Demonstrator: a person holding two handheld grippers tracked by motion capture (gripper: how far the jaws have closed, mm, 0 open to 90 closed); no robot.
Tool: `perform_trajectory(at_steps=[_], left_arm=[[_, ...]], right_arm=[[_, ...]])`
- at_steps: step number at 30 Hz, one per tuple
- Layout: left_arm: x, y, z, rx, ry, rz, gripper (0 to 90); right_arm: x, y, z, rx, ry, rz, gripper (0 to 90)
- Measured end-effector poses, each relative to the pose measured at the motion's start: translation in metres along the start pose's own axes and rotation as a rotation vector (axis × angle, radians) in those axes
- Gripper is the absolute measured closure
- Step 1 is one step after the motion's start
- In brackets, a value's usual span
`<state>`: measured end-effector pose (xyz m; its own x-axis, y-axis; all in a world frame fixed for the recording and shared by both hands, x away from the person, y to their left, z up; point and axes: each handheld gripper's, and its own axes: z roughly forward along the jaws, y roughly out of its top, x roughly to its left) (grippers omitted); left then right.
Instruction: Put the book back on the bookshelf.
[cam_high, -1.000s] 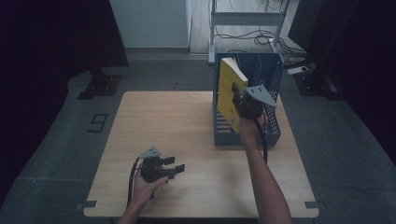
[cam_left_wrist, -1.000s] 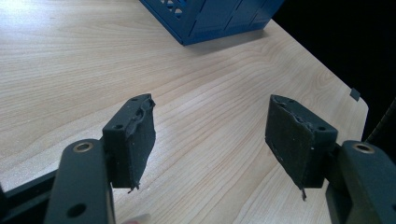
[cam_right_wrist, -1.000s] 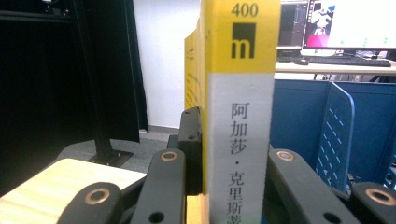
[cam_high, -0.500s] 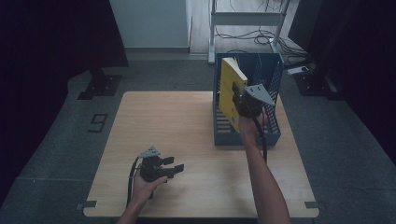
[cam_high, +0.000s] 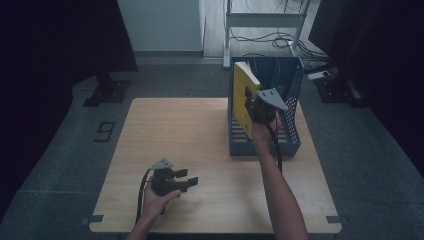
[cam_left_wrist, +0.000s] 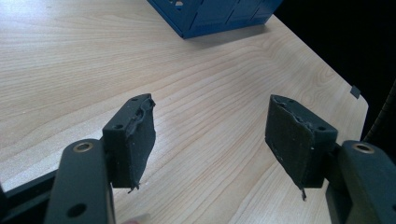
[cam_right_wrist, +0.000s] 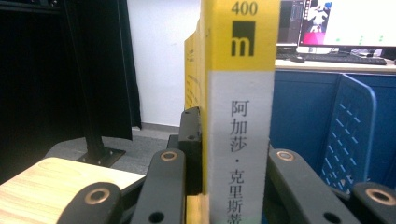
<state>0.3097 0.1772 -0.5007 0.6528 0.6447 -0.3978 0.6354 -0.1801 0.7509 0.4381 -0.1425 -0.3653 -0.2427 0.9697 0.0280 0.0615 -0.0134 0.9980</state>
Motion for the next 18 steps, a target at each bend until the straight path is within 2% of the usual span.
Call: perform_trajectory(at_steps=[6,7,10,18], left_arm=[[0.002,0.000,-0.001,-0.001,-0.001,-0.001,33.0],[0.002,-0.001,-0.002,-0.019,0.002,-0.005,33.3],[0.002,0.000,-0.003,-0.033,0.007,-0.005,33.6],[0.006,-0.002,0.001,-0.014,0.010,-0.013,33.7]], right_arm=[[-0.001,-0.002,0.012,-0.001,-0.029,0.019,74.7],[-0.004,-0.003,0.017,0.005,-0.039,0.026,74.7],[-0.008,-0.006,0.021,0.012,-0.048,0.030,74.7],[-0.013,-0.013,0.028,0.020,-0.061,0.035,74.7]])
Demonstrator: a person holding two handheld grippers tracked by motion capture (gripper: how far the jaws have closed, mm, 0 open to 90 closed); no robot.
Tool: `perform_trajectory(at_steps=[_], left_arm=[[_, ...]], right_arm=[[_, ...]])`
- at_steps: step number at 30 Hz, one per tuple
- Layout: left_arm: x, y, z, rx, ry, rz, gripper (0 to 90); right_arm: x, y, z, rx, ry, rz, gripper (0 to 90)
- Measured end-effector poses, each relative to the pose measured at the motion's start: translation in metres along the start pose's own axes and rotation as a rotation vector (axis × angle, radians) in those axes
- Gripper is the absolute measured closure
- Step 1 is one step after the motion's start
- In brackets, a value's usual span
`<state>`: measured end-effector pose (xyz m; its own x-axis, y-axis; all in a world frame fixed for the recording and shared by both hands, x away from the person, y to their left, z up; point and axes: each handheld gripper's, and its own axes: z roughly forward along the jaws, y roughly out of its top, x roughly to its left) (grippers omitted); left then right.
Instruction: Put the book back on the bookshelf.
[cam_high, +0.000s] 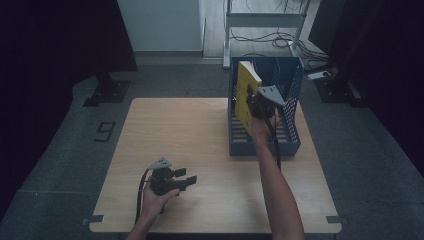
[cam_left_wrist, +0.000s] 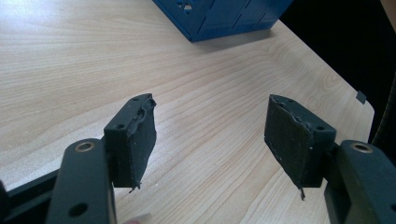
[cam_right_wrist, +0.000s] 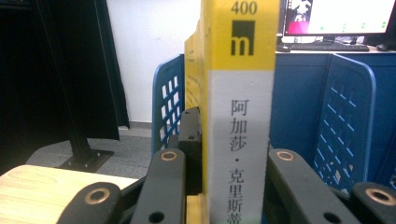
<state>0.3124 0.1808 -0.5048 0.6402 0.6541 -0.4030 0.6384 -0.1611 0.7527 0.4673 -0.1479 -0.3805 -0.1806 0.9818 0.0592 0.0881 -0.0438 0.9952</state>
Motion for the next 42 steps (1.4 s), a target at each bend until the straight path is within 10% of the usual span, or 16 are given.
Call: perform_trajectory(at_steps=[42], left_arm=[[0.007,-0.002,-0.001,-0.003,0.013,-0.023,33.6]], right_arm=[[0.010,-0.039,0.039,0.079,-0.037,0.015,74.6]])
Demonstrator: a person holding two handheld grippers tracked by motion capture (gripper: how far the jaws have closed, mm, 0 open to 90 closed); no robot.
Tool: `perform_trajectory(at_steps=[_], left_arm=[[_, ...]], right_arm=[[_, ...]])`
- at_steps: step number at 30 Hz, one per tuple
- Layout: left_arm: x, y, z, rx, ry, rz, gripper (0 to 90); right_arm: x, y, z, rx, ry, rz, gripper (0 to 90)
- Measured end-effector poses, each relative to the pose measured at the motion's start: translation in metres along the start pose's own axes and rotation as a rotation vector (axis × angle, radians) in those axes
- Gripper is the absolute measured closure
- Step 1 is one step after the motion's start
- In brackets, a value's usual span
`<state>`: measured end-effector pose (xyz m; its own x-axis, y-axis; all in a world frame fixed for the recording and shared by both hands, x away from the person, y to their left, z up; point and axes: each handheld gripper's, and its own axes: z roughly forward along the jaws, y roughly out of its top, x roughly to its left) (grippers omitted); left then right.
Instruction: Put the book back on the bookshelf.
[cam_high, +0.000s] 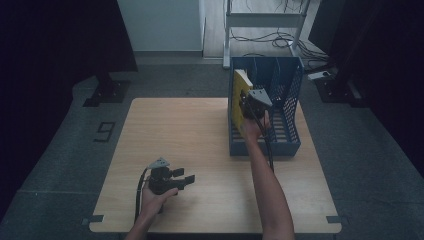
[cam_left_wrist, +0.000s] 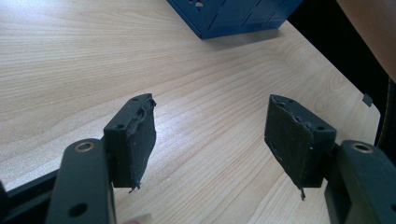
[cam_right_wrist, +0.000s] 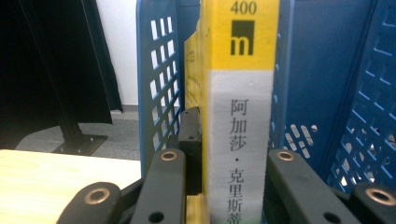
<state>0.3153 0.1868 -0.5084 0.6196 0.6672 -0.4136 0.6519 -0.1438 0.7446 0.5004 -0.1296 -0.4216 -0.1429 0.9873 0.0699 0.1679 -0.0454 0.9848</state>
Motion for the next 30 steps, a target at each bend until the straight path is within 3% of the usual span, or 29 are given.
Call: perform_trajectory(at_steps=[18,30], left_arm=[[0.000,0.001,-0.004,-0.021,-0.005,0.001,33.4],[0.000,0.003,-0.009,-0.035,-0.009,0.002,33.2]], right_arm=[[0.007,-0.010,0.004,0.015,0.007,-0.020,74.6],[0.007,-0.015,-0.012,0.047,0.029,-0.060,73.9]])
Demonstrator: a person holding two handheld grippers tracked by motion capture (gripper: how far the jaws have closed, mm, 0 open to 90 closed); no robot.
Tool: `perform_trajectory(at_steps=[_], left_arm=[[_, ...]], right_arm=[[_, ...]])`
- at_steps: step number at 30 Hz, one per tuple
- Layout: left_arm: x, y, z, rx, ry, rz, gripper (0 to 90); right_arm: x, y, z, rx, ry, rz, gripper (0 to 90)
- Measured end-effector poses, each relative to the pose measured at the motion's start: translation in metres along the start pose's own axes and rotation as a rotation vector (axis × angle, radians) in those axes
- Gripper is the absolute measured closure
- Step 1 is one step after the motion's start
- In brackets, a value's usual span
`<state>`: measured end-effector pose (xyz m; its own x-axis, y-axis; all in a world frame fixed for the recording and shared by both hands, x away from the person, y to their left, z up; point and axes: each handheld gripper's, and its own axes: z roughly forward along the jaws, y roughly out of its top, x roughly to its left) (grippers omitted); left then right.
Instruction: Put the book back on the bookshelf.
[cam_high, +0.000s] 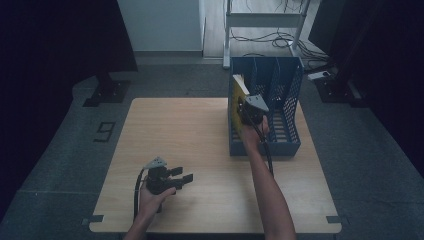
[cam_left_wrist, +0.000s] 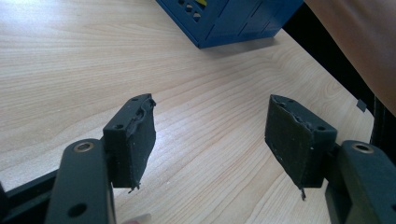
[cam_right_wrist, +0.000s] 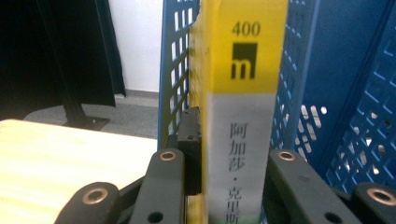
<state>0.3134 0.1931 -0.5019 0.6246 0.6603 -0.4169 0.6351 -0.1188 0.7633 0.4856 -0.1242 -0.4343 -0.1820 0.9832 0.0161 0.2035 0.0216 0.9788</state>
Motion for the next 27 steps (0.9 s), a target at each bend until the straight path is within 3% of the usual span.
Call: perform_trajectory(at_steps=[12,15,23,27], left_arm=[[-0.003,0.000,0.002,0.002,-0.026,-0.007,33.0],[-0.007,0.002,0.000,0.010,0.022,0.041,32.9],[-0.010,0.003,0.001,0.017,0.012,0.045,32.4],[-0.007,0.002,0.000,0.017,0.004,0.033,32.4]], right_arm=[[-0.003,-0.007,-0.018,0.040,0.015,0.006,72.6],[-0.005,-0.007,-0.020,0.047,0.023,0.003,72.3],[-0.005,-0.011,-0.025,0.072,0.043,-0.015,70.7],[-0.006,-0.009,-0.027,0.067,0.065,-0.026,65.2]])
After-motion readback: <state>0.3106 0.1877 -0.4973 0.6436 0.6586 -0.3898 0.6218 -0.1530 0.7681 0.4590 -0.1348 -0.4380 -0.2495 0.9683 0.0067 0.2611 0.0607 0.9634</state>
